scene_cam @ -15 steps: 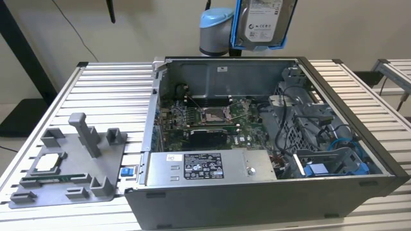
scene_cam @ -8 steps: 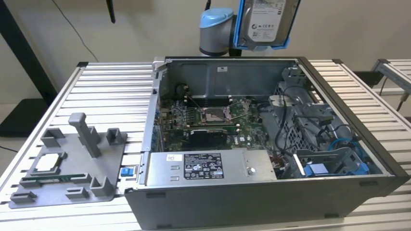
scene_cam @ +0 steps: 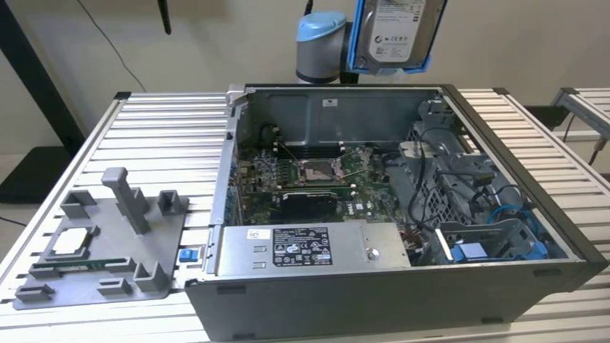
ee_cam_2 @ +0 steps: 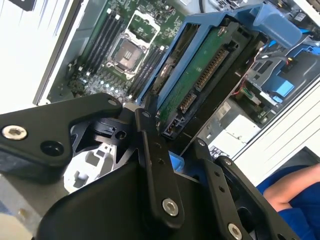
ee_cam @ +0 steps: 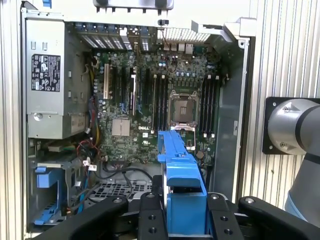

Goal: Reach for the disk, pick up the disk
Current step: 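Pick up the disk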

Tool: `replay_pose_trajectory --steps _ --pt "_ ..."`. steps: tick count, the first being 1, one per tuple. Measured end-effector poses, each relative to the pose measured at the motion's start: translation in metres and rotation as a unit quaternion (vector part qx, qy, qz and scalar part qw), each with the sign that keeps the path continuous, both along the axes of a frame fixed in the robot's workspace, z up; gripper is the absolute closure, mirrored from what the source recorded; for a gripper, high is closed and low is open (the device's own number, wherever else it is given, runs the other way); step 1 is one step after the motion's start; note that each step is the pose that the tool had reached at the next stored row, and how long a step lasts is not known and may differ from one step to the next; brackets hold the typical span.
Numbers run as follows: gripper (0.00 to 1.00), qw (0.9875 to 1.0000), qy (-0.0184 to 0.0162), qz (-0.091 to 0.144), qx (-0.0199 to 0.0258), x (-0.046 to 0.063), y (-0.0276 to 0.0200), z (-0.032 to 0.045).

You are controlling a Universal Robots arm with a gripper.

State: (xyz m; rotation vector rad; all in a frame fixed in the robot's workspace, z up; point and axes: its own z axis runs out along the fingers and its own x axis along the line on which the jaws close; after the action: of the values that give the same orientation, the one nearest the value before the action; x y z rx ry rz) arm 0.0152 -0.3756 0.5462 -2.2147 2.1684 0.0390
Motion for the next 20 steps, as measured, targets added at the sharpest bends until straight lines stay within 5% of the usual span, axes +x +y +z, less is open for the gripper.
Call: replay_pose_trajectory --steps 9,20 --pt "1.00 1.0000 0.0000 0.000 0.0000 0.005 0.0000 0.0000" --pt "1.00 1.0000 0.0002 0.000 0.0000 0.025 0.0000 0.0000"
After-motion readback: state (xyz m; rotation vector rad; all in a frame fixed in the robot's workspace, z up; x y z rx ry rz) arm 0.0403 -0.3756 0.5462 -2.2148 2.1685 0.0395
